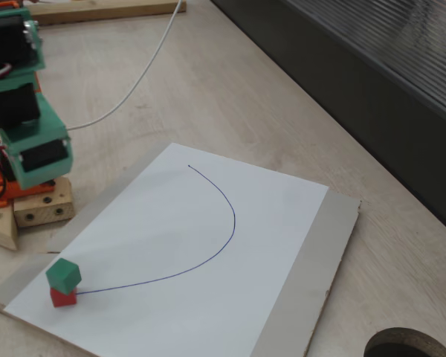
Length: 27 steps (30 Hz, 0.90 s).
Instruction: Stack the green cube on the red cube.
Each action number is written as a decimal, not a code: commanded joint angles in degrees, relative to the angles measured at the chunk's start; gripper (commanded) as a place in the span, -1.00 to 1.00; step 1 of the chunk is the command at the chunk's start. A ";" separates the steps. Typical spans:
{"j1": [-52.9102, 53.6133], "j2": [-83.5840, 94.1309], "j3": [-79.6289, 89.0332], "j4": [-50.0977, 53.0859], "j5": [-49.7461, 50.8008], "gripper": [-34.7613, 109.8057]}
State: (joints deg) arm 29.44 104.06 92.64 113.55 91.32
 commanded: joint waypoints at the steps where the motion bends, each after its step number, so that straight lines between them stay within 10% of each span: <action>1: -5.54 2.99 1.23 0.79 6.94 -0.48; 27: -14.15 19.42 28.12 -5.27 13.45 -0.49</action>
State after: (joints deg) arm 15.38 120.32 119.27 108.28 104.33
